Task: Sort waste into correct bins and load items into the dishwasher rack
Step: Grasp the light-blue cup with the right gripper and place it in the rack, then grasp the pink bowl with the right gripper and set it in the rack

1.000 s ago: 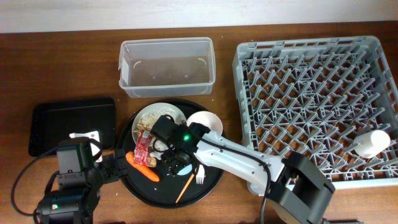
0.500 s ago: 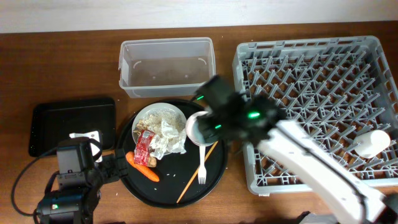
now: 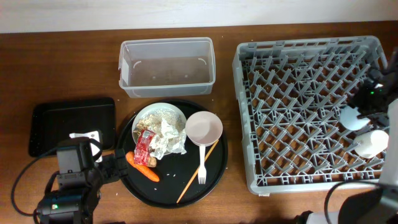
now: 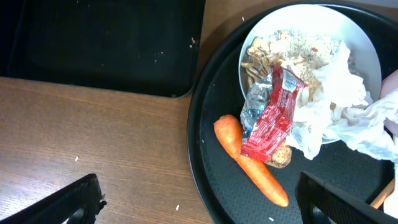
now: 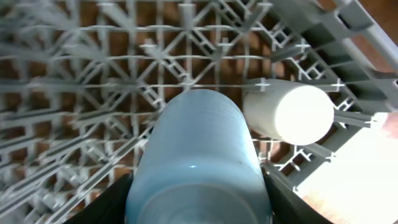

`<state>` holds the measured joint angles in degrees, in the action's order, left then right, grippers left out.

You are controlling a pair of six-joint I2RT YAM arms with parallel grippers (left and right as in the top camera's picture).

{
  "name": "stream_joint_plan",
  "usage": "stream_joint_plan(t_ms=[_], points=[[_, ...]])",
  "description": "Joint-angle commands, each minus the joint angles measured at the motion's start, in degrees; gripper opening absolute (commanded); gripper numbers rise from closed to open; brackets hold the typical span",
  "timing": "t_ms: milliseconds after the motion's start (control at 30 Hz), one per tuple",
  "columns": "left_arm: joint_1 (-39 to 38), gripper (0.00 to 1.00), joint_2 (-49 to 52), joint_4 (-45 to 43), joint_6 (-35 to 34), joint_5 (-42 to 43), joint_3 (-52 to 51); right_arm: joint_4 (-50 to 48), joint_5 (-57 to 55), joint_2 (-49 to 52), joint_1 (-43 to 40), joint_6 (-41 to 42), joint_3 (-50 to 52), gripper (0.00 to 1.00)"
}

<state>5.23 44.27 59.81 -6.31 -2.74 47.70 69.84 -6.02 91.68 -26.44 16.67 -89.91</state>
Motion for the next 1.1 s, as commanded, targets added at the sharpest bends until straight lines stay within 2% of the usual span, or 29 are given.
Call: stream_joint_plan(t_ms=[0, 300, 333, 367, 400, 433, 567, 700, 733, 767, 867, 967, 1033, 1067], points=[[0.24, 0.99, -0.09, -0.13, -0.52, 0.44, 1.01, -0.68, -1.97, 3.43, -2.36, -0.39, -0.61, 0.51], [0.24, 0.99, -0.09, -0.15, -0.52, 0.42, 1.01, -1.92, -3.21, 11.23, -3.21, -1.03, 1.16, 0.51], [0.24, 0.99, -0.09, -0.15, -0.52, 0.42, 1.01, -1.90, -2.80, 11.23, -3.21, -1.03, 1.20, 0.63], [0.24, 0.99, -0.09, -0.15, -0.55, 0.42, 1.01, -1.88, -1.66, 11.23, -3.21, -1.07, 1.20, 0.80], [0.24, 0.99, -0.09, -0.15, -0.55, 0.42, 1.01, -1.86, -0.52, 11.23, -3.21, -1.55, 1.20, 0.87], [0.24, 0.99, -0.09, -0.15, -0.55, 0.42, 1.01, -1.64, 0.68, 11.23, -3.21, -1.88, 1.20, 0.91], [0.22, 0.99, -0.09, -0.17, -0.55, 0.44, 1.01, 0.26, 5.55, 9.57, -3.21, -3.21, 0.79, 0.91], [0.17, 0.99, -0.09, -0.72, -0.55, 0.46, 1.01, 4.20, 21.07, 1.20, 0.52, -14.36, -2.12, 0.91], [0.17, 0.99, -0.09, -0.83, -0.55, 0.46, 1.01, 5.22, 23.15, -1.09, 3.30, -16.50, -2.12, 0.91], [0.17, 0.99, -0.09, -1.01, -0.55, 0.46, 1.01, 6.36, 24.28, -3.78, 9.97, -18.93, -2.12, 0.91], [0.17, 0.99, -0.09, -1.01, -0.55, 0.44, 1.01, 6.40, 24.13, -4.37, 26.67, -19.50, -2.08, 0.89], [0.17, 0.99, -0.09, -1.01, -0.55, 0.46, 1.01, 3.13, 20.35, 0.37, 42.53, -19.43, -2.03, 0.86], [0.20, 0.99, -0.09, -1.01, -0.55, 0.46, 1.01, 1.09, 20.35, 4.87, 48.33, -18.53, -2.03, 0.78], [0.20, 0.99, -0.09, -1.01, -0.55, 0.44, 1.01, -0.28, 20.37, 7.91, 50.49, -16.61, -2.03, 0.78]])
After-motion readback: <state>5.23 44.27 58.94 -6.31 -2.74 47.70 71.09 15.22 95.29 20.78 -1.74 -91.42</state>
